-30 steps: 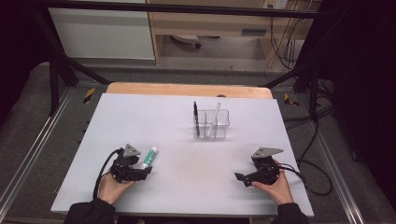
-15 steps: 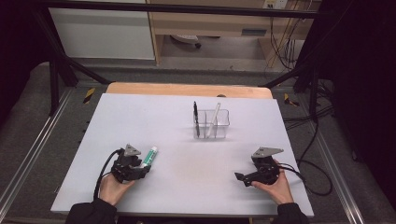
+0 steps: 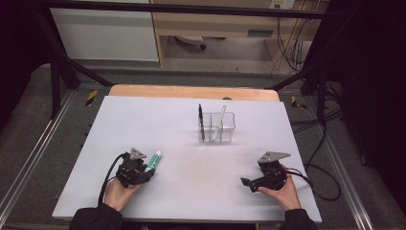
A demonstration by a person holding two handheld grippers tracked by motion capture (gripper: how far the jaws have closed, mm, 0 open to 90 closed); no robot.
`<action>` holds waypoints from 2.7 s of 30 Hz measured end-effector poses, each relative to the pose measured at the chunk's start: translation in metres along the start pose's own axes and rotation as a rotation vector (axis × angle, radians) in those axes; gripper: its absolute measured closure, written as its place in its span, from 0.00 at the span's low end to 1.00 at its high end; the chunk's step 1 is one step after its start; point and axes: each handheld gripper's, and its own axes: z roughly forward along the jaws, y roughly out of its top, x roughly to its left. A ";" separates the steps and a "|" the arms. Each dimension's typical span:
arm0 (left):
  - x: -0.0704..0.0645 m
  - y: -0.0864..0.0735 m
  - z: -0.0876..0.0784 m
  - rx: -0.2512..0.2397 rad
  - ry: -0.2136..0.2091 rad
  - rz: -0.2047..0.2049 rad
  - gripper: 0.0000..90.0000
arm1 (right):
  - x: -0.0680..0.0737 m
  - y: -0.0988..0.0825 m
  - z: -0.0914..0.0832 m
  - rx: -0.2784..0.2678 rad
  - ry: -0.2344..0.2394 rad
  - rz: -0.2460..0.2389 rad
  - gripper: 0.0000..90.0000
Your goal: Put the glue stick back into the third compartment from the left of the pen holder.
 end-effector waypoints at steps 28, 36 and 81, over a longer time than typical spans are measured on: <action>0.008 0.002 -0.010 -0.045 -0.032 -0.025 0.72 | 0.000 0.000 -0.001 -0.012 0.007 -0.013 0.01; 0.003 0.007 -0.015 -0.057 -0.075 0.029 0.72 | 0.005 0.004 0.001 -0.004 0.002 -0.045 0.01; -0.051 0.056 -0.008 0.036 -0.231 0.330 0.72 | 0.069 0.063 0.026 0.041 0.003 -0.383 0.03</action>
